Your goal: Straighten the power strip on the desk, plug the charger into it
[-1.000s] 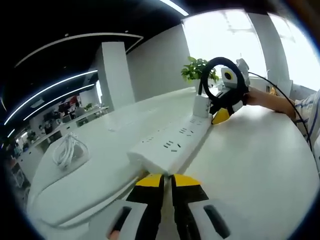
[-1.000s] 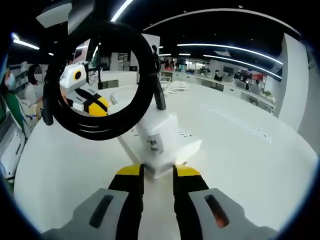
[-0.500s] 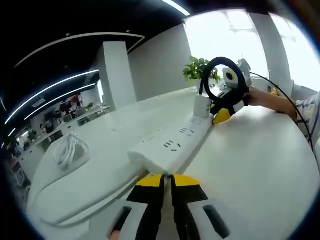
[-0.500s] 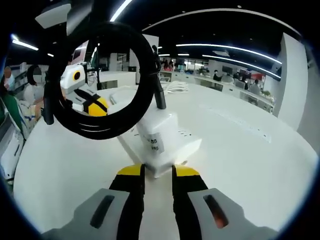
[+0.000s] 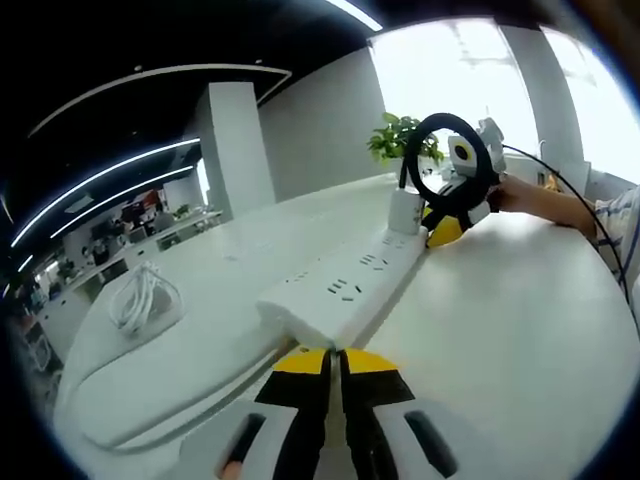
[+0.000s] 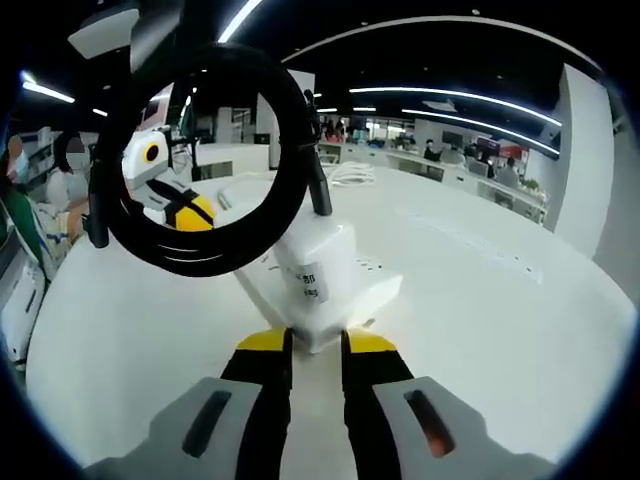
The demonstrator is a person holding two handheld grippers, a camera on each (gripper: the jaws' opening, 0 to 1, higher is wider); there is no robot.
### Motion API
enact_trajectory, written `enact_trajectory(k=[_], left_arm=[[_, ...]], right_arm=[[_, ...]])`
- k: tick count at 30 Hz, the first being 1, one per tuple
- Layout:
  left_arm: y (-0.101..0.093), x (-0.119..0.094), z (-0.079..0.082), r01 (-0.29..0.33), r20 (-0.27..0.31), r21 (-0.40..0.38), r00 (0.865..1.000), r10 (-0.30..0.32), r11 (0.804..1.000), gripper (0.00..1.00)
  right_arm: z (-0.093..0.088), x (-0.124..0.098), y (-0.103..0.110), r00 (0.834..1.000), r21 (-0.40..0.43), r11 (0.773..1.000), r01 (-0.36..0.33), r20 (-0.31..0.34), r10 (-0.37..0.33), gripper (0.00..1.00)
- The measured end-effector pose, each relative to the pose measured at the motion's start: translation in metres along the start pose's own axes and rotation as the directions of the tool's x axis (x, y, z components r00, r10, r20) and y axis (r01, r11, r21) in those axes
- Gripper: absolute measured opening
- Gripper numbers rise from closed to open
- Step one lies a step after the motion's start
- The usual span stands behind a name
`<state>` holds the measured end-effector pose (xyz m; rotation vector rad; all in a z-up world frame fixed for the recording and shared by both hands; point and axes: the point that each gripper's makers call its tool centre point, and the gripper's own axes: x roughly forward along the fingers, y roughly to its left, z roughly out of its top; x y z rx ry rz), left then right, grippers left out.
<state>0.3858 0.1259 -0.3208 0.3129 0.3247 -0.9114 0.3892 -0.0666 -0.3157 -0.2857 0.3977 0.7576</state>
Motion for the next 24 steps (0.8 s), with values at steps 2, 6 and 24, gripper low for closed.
enact_trajectory(k=[2, 6, 24], left_arm=[[0.0, 0.0, 0.0, -0.002, -0.001, 0.003, 1.0, 0.002, 1.0, 0.02], [0.0, 0.0, 0.0, -0.005, -0.002, 0.005, 1.0, 0.005, 1.0, 0.02], [-0.016, 0.008, 0.0, 0.043, 0.001, 0.006, 0.999, -0.043, 0.999, 0.0]], right_arm=[[0.0, 0.0, 0.0, 1.0, 0.0, 1.0, 0.001, 0.0, -0.001, 0.17], [-0.001, 0.0, 0.001, 1.0, 0.0, 1.0, 0.001, -0.002, -0.001, 0.17], [-0.001, 0.004, 0.003, 1.0, -0.004, 1.0, -0.005, -0.002, 0.005, 0.12]])
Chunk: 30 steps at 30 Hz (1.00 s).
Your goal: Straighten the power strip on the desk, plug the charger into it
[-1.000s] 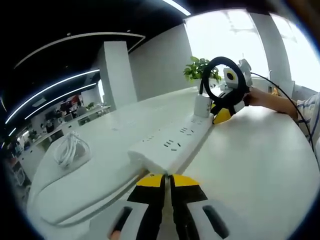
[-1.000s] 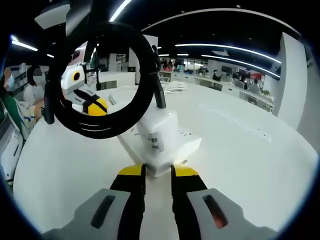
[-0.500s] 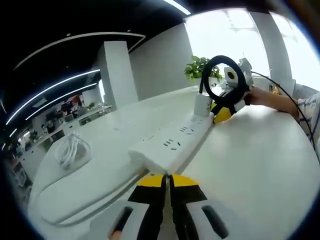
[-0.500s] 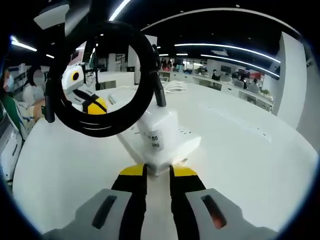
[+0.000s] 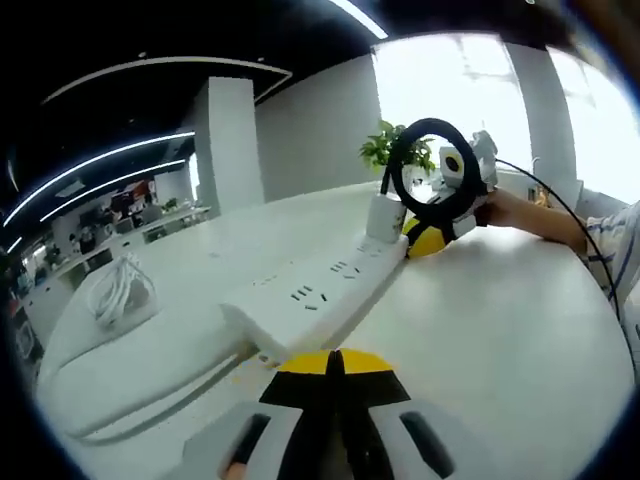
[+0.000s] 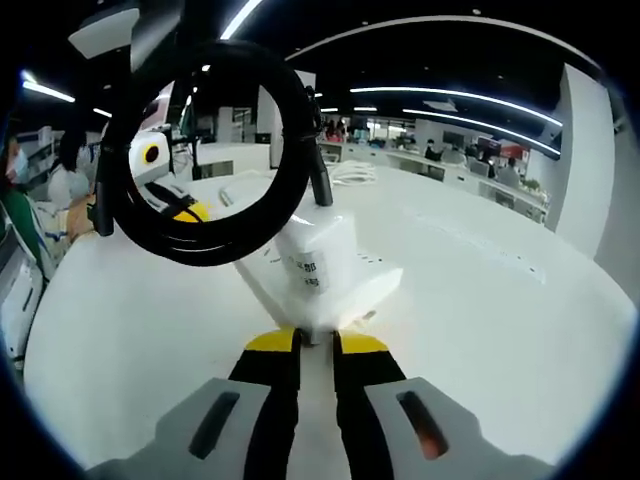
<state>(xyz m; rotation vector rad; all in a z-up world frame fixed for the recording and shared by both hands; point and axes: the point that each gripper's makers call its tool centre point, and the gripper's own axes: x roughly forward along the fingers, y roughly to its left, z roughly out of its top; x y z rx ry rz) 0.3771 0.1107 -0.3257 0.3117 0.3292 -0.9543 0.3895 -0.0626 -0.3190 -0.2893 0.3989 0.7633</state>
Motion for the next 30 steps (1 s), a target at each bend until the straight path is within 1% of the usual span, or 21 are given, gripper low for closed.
enact_trajectory(k=[1, 2, 5, 7, 12, 20, 30], left_arm=[[0.003, -0.001, 0.001, -0.02, -0.001, 0.029, 1.0, 0.02, 0.999, 0.0], [0.005, -0.002, 0.002, -0.034, 0.002, 0.034, 0.999, 0.034, 0.999, 0.0], [0.013, -0.007, 0.007, -0.05, 0.024, 0.011, 0.998, 0.05, 0.999, 0.0], [0.014, -0.008, 0.009, -0.05, 0.035, -0.003, 0.998, 0.05, 0.999, 0.0], [0.016, -0.009, 0.009, -0.057, 0.036, -0.006, 0.998, 0.057, 0.998, 0.0], [0.017, -0.01, 0.009, -0.068, 0.037, -0.026, 0.997, 0.069, 0.997, 0.0], [0.022, -0.014, 0.013, -0.108, 0.052, -0.009, 0.993, 0.108, 0.994, 0.01]], right_arm=[[0.0, 0.0, 0.0, 1.0, 0.002, 1.0, 0.001, -0.002, -0.001, 0.12], [0.0, 0.0, -0.001, 1.0, 0.0, 1.0, 0.001, -0.003, -0.001, 0.12], [0.0, 0.0, -0.002, 1.0, 0.003, 1.0, 0.002, -0.004, -0.002, 0.12], [0.0, 0.0, -0.002, 1.0, 0.004, 1.0, 0.003, -0.006, -0.003, 0.12], [0.002, -0.002, -0.001, 1.0, 0.008, 1.0, 0.008, -0.001, -0.008, 0.12], [0.012, -0.008, -0.003, 0.998, 0.017, 0.999, 0.031, 0.046, -0.032, 0.12], [0.012, -0.011, -0.007, 0.998, 0.026, 0.998, 0.052, 0.034, -0.053, 0.12]])
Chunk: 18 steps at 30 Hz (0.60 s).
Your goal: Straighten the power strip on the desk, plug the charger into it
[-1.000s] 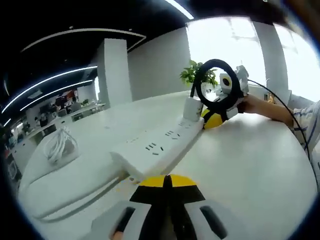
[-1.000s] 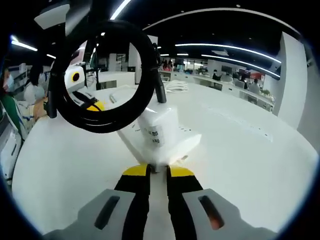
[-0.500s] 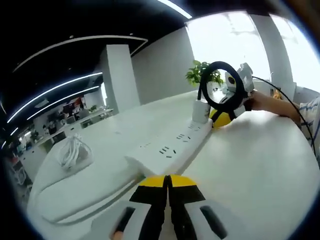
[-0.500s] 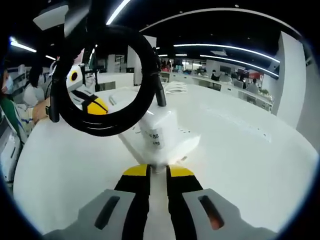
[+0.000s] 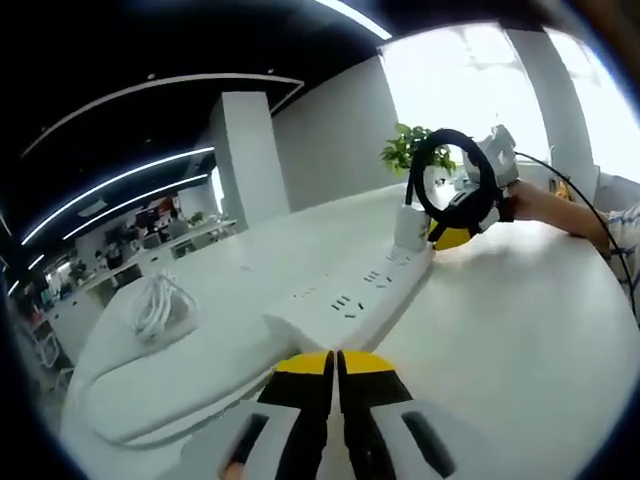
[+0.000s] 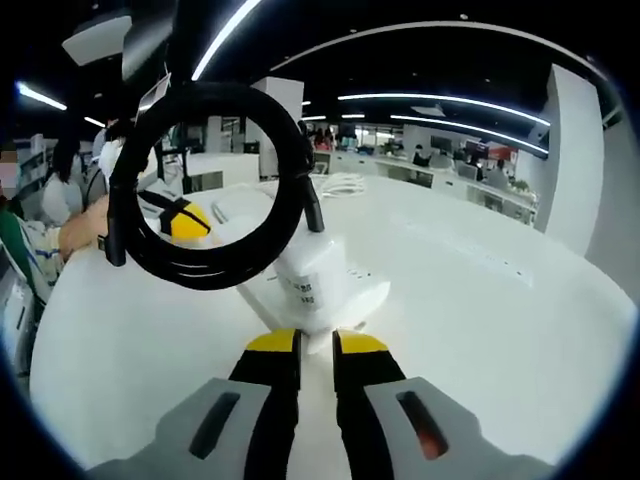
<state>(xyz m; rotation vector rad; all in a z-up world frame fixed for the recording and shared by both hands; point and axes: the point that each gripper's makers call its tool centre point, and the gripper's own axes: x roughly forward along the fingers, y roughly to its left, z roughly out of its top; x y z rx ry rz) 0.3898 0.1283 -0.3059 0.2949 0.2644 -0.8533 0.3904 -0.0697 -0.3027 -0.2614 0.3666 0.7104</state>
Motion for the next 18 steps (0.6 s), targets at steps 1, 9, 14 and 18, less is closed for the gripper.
enact_trajectory(k=[1, 9, 14, 18], left_arm=[[0.0, 0.0, 0.0, -0.003, 0.0, 0.007, 1.0, 0.003, 1.0, 0.01], [0.006, -0.001, 0.001, -0.023, 0.0, 0.019, 1.0, 0.023, 1.0, 0.01], [0.005, -0.001, -0.001, -0.008, -0.006, -0.002, 1.0, 0.008, 1.0, 0.01], [0.005, -0.008, 0.004, -0.016, 0.004, -0.016, 1.0, 0.016, 1.0, 0.02]], right_arm=[[0.001, 0.0, -0.002, 1.0, -0.001, 1.0, 0.004, 0.0, -0.004, 0.12], [0.006, -0.006, -0.005, 1.0, 0.002, 1.0, 0.017, 0.008, -0.017, 0.12], [0.008, -0.009, -0.002, 1.0, 0.02, 1.0, 0.012, 0.012, -0.012, 0.12], [0.008, -0.013, -0.003, 1.0, 0.047, 0.999, 0.026, 0.012, -0.026, 0.12]])
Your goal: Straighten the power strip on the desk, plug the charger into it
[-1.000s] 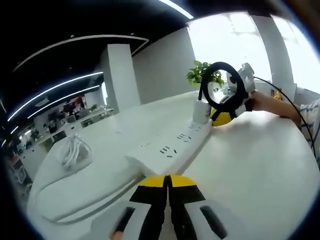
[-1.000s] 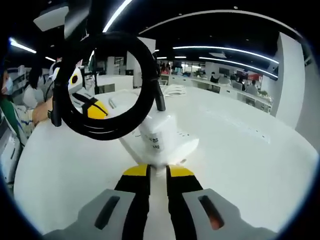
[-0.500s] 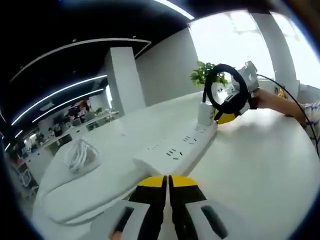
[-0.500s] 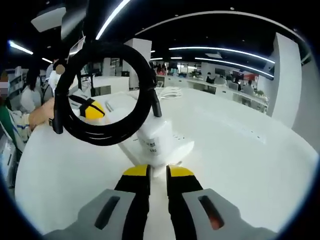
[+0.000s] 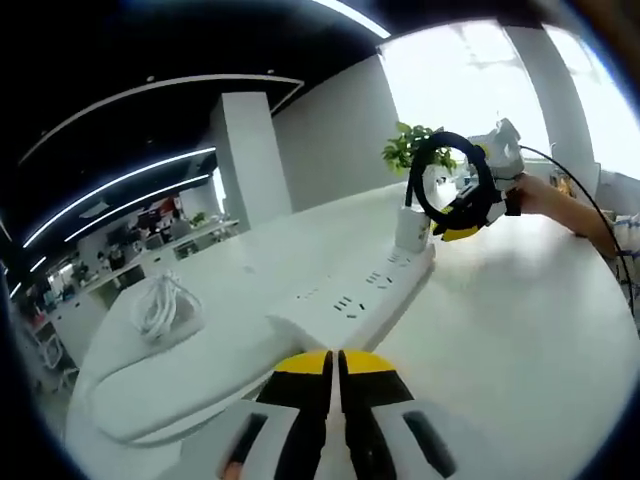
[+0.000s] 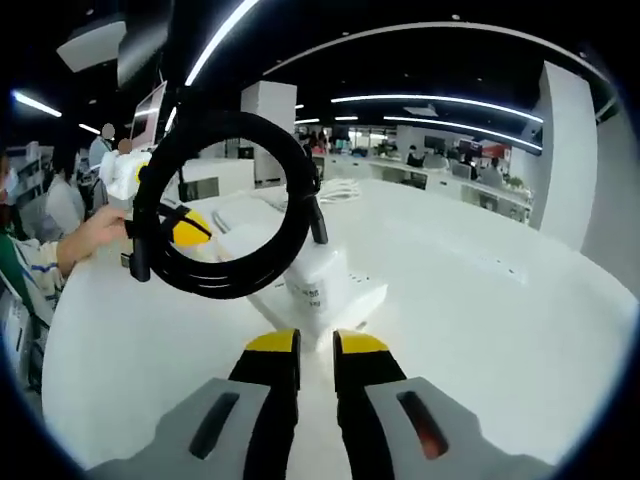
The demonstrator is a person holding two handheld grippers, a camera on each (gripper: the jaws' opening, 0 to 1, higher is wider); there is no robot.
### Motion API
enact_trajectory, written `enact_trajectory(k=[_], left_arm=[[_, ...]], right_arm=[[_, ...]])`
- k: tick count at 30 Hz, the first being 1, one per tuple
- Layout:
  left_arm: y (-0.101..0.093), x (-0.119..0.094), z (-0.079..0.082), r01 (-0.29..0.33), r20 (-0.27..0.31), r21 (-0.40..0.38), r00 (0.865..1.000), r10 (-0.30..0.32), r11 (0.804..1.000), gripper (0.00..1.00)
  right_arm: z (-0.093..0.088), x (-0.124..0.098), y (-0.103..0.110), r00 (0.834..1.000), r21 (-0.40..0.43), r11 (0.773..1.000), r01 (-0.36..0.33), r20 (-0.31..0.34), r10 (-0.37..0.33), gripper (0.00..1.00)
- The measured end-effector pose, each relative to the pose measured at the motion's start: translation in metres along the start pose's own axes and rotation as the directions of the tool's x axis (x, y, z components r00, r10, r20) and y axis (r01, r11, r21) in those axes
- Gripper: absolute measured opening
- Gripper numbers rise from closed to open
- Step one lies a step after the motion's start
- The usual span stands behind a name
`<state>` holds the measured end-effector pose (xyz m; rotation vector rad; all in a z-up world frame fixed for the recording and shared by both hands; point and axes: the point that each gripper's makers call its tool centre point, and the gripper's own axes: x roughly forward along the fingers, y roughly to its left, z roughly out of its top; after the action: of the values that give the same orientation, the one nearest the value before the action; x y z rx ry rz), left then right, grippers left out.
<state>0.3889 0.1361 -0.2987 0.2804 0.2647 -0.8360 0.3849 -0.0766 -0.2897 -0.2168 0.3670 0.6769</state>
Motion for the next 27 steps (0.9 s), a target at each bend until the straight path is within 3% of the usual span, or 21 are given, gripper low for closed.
enact_trajectory(k=[2, 7, 12, 27], left_arm=[[-0.002, -0.005, 0.006, 0.003, 0.044, -0.057, 0.999, -0.001, 0.998, 0.02], [-0.005, -0.015, 0.002, 0.005, 0.05, -0.106, 0.999, 0.0, 0.994, 0.02], [-0.011, -0.027, -0.002, -0.021, 0.049, -0.117, 0.998, 0.026, 0.993, 0.04], [-0.037, -0.06, -0.001, -0.109, 0.05, -0.066, 0.992, 0.112, 0.992, 0.06]], right_arm=[[-0.001, -0.003, 0.002, 1.0, 0.004, 1.0, -0.003, 0.003, 0.003, 0.12], [-0.002, -0.01, 0.006, 1.0, -0.006, 1.0, 0.025, 0.005, -0.025, 0.12], [0.0, -0.018, 0.016, 0.999, -0.032, 0.999, 0.034, 0.035, -0.033, 0.12], [-0.005, -0.041, 0.036, 0.992, 0.122, 0.991, 0.054, 0.106, -0.067, 0.14]])
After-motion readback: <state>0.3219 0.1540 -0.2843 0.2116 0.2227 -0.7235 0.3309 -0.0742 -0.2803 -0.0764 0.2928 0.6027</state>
